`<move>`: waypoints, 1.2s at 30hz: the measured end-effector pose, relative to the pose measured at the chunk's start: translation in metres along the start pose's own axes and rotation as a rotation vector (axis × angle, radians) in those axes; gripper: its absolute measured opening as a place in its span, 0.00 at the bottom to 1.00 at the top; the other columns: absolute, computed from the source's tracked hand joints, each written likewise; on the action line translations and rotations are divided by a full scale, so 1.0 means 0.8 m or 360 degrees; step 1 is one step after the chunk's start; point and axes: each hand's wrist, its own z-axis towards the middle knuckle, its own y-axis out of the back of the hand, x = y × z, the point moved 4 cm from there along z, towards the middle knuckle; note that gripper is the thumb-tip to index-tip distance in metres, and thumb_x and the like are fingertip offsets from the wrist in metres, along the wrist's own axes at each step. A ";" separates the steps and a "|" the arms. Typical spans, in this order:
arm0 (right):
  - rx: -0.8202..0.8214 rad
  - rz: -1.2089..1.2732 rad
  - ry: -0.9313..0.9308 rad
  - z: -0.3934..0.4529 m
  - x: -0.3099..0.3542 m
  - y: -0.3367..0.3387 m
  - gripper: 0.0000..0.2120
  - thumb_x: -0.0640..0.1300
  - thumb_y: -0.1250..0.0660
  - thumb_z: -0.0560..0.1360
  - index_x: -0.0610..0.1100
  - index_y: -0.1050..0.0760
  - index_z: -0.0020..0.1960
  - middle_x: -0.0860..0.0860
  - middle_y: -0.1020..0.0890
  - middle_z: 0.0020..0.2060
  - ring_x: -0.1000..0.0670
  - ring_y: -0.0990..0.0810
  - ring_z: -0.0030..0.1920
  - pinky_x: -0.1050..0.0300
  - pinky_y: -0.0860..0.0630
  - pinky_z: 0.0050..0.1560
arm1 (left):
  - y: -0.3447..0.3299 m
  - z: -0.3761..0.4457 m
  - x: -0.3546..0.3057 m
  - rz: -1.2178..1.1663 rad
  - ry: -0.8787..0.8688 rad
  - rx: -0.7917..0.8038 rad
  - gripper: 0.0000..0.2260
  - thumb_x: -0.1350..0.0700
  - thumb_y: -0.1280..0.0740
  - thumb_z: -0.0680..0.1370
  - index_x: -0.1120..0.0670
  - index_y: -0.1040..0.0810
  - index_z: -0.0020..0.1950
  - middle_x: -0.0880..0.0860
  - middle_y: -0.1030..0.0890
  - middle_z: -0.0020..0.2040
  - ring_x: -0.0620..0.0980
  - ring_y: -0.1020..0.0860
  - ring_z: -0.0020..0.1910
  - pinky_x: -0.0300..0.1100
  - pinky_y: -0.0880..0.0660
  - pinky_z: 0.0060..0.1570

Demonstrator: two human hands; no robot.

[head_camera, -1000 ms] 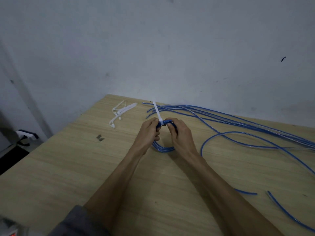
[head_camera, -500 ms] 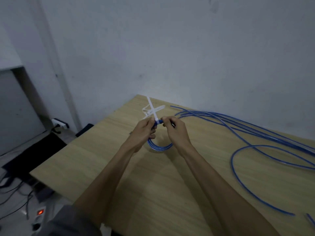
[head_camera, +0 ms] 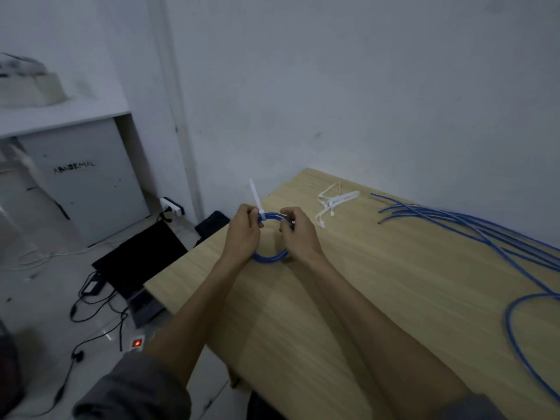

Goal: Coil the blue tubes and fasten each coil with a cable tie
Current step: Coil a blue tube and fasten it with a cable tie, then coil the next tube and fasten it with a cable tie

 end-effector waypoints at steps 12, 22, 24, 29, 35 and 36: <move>-0.0078 -0.0446 0.0022 0.042 -0.009 -0.012 0.13 0.42 0.34 0.79 0.43 0.18 0.61 0.46 0.15 0.56 0.46 0.18 0.58 0.50 0.22 0.60 | 0.007 0.019 0.020 0.0407 -0.0189 -0.0103 0.08 0.62 0.32 0.79 0.60 0.15 0.55 0.52 0.21 0.34 0.41 0.29 0.29 0.29 0.33 0.31; -0.0112 -0.0480 0.0088 0.045 -0.008 -0.003 0.12 0.40 0.38 0.81 0.38 0.18 0.56 0.43 0.16 0.54 0.44 0.19 0.55 0.47 0.24 0.58 | 0.006 0.037 0.031 0.0555 -0.0052 -0.0257 0.13 0.53 0.32 0.80 0.59 0.19 0.59 0.58 0.20 0.56 0.55 0.22 0.54 0.46 0.26 0.53; -0.0116 -0.0480 0.0074 0.041 -0.009 0.012 0.12 0.40 0.39 0.81 0.39 0.18 0.58 0.44 0.16 0.54 0.44 0.18 0.53 0.47 0.23 0.57 | 0.007 0.028 0.017 0.0615 -0.0150 -0.0310 0.11 0.53 0.32 0.80 0.57 0.19 0.59 0.56 0.21 0.55 0.56 0.23 0.55 0.52 0.25 0.55; -0.0134 -0.0532 0.0067 0.018 -0.011 0.077 0.11 0.43 0.37 0.80 0.45 0.17 0.55 0.48 0.14 0.50 0.47 0.16 0.48 0.52 0.21 0.53 | -0.025 0.007 -0.029 0.0357 -0.0348 -0.0041 0.07 0.55 0.34 0.81 0.54 0.19 0.57 0.50 0.21 0.51 0.46 0.23 0.45 0.42 0.26 0.47; -0.0146 -0.0732 0.0026 -0.060 -0.032 0.202 0.09 0.47 0.35 0.78 0.48 0.16 0.49 0.53 0.14 0.46 0.51 0.17 0.47 0.51 0.21 0.52 | -0.125 -0.036 -0.108 0.0212 -0.0587 0.0453 0.05 0.57 0.32 0.79 0.53 0.17 0.52 0.48 0.20 0.43 0.44 0.23 0.36 0.42 0.24 0.43; -0.0142 -0.0778 0.0008 -0.077 -0.036 0.222 0.09 0.48 0.35 0.78 0.49 0.16 0.49 0.53 0.14 0.46 0.52 0.17 0.46 0.52 0.21 0.52 | -0.140 -0.048 -0.120 0.0189 -0.0622 0.0526 0.05 0.57 0.31 0.79 0.53 0.17 0.51 0.48 0.19 0.43 0.42 0.23 0.36 0.40 0.25 0.43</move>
